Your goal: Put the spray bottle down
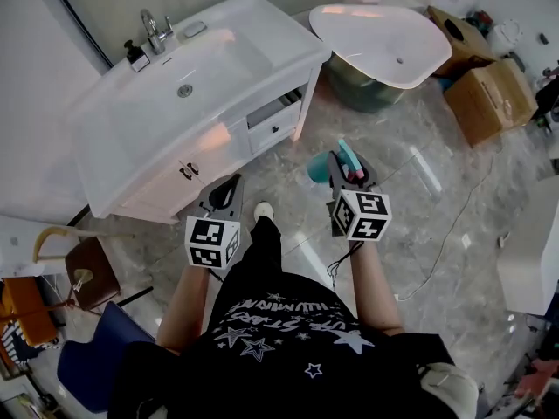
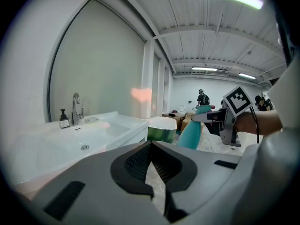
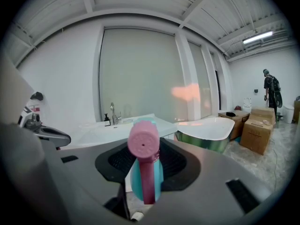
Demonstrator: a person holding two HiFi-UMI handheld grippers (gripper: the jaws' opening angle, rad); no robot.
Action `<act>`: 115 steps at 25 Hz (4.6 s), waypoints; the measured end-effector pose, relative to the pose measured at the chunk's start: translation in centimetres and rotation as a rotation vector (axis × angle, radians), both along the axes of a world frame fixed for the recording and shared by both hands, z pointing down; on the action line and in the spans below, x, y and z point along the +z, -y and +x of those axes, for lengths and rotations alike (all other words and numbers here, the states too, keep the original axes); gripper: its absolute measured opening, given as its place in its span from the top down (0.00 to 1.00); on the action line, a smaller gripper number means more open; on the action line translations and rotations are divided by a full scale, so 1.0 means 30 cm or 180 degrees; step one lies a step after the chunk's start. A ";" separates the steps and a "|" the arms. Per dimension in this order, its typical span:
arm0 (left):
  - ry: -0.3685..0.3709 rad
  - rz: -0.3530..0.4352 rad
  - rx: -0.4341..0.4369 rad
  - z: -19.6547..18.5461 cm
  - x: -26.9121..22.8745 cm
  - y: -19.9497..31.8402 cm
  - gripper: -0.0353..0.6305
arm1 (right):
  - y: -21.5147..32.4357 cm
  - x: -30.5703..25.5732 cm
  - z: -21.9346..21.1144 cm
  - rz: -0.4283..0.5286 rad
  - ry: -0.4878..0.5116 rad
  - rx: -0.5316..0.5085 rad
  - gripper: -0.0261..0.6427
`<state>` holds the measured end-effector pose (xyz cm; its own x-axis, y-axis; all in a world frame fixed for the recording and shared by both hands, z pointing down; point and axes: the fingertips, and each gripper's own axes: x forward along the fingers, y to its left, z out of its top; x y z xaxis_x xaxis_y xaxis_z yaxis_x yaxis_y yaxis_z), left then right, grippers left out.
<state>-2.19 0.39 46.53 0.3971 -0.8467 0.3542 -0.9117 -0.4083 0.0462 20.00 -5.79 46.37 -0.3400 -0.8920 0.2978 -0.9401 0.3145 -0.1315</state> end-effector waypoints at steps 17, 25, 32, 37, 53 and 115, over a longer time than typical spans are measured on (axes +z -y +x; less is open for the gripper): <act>-0.0097 -0.0045 -0.0042 -0.188 0.001 0.877 0.92 | 0.898 -0.076 -0.159 0.0053 -0.0175 -0.0003 0.72; -0.0117 -0.0116 -0.0162 -0.260 0.036 1.029 0.92 | 1.090 -0.038 -0.231 -0.0026 -0.0180 -0.0067 0.72; -0.0060 -0.0165 -0.0438 -0.338 0.071 1.144 0.92 | 1.333 -0.020 -0.319 0.0003 -0.0168 -0.0323 0.72; -0.0025 -0.0106 -0.0794 -0.411 0.034 1.280 0.92 | 1.549 -0.020 -0.432 0.0027 -0.0160 -0.0658 0.72; 0.0031 -0.0356 -0.1750 -0.489 0.074 1.479 0.92 | 2.053 0.088 -0.649 -0.0161 -0.0184 -0.1373 0.72; 0.0015 -0.0077 -0.0437 -0.475 0.034 1.119 0.92 | 1.383 -0.008 -0.496 0.0110 -0.0274 -0.0339 0.50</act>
